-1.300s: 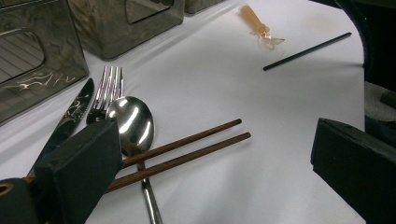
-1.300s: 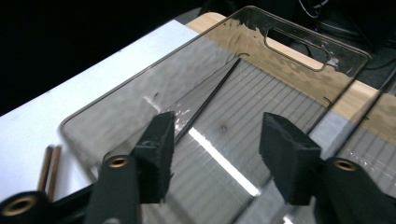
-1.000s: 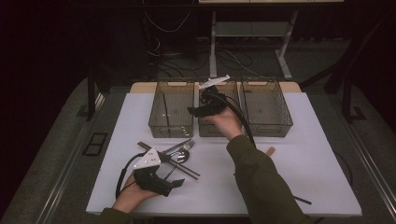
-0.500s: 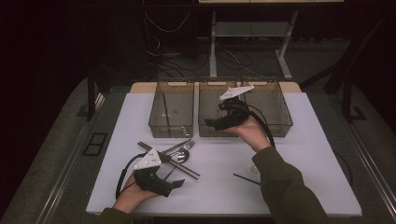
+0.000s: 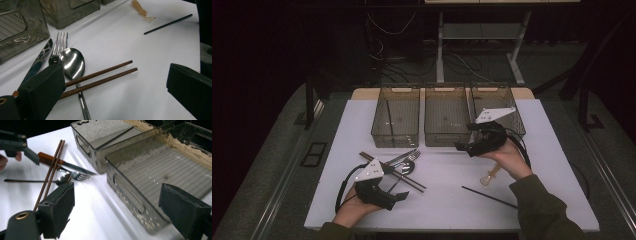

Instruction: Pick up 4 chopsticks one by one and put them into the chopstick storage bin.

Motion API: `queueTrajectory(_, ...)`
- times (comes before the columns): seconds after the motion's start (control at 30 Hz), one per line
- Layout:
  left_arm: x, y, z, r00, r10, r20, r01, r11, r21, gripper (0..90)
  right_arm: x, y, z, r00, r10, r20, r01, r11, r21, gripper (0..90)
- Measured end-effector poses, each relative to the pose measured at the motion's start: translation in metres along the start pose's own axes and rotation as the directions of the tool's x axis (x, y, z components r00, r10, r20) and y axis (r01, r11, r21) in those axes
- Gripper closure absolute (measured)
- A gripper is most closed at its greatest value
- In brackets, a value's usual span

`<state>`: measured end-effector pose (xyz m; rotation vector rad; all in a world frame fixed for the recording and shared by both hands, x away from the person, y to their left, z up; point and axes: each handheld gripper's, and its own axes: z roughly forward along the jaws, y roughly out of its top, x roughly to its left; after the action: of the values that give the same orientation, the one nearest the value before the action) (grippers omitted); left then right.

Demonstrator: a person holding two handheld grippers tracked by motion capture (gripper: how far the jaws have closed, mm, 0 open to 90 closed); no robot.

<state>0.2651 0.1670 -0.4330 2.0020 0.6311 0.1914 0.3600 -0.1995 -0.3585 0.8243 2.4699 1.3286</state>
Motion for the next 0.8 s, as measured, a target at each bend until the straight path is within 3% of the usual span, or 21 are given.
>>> queueTrajectory(0.33,0.0,0.0,0.001,1.0,0.001,-0.002,-0.001,1.0,0.005,1.3,0.003,-0.044,-0.036,0.9998,0.004,-0.02,-0.005,1.0,-0.014,14.1)
queueTrajectory(0.8,-0.001,0.0,0.0,0.9999,-0.006,-0.008,0.006,0.9999,0.008,1.3,0.017,-0.111,-0.07,0.9992,0.017,-0.037,-0.014,0.997,0.081,18.9)
